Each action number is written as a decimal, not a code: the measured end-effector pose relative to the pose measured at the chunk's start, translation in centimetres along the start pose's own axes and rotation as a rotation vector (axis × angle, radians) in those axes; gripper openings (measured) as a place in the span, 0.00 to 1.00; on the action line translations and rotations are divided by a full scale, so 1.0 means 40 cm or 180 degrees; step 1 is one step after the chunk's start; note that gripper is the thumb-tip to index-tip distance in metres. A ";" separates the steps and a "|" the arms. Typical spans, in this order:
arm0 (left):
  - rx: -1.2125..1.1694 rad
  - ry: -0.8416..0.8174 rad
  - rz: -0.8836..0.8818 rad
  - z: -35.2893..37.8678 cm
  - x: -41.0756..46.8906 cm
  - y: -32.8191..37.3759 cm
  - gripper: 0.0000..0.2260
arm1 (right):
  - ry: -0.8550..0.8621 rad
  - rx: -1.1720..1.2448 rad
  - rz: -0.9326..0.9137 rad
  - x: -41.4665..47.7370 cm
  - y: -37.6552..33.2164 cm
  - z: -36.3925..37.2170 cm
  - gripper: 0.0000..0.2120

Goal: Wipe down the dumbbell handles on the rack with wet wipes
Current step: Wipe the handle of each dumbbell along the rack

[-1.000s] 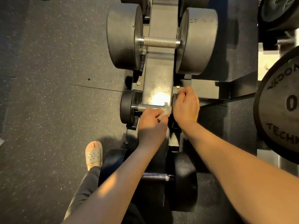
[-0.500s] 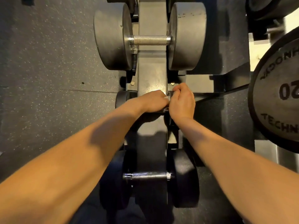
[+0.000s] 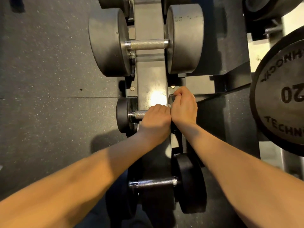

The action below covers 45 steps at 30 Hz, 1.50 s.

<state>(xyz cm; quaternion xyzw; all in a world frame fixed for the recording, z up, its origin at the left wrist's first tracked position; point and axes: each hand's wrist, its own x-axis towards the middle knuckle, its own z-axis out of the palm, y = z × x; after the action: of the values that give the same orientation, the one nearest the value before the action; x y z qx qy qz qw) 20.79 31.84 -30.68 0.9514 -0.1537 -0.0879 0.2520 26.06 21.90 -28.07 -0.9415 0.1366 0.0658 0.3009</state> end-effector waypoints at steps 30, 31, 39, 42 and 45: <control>-0.0431 -0.0217 -0.0395 -0.263 0.054 -0.288 0.13 | 0.0134 0.0150 -0.0025 -0.003 0.011 0.005 0.10; -0.0268 -0.0422 -0.0231 -0.258 0.047 -0.297 0.13 | 0.0164 0.0097 -0.0065 -0.003 0.010 0.005 0.10; 0.1459 -0.1148 0.0708 -0.207 -0.043 -0.292 0.32 | -0.0004 -0.1540 -0.1438 -0.041 -0.036 0.007 0.06; 0.1271 -0.1338 0.0455 -0.216 -0.048 -0.285 0.35 | -0.0900 -0.1075 -0.2217 -0.134 -0.092 0.058 0.10; 0.0443 -0.1483 0.0293 -0.233 -0.062 -0.295 0.33 | -0.1275 -0.0523 -0.1747 -0.153 -0.109 0.097 0.14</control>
<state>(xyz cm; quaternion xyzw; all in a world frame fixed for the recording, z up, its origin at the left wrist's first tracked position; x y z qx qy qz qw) 23.66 46.64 -28.43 0.9125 -0.2565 -0.2826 0.1473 21.36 28.93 -27.56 -0.9326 -0.1891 0.1767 0.2514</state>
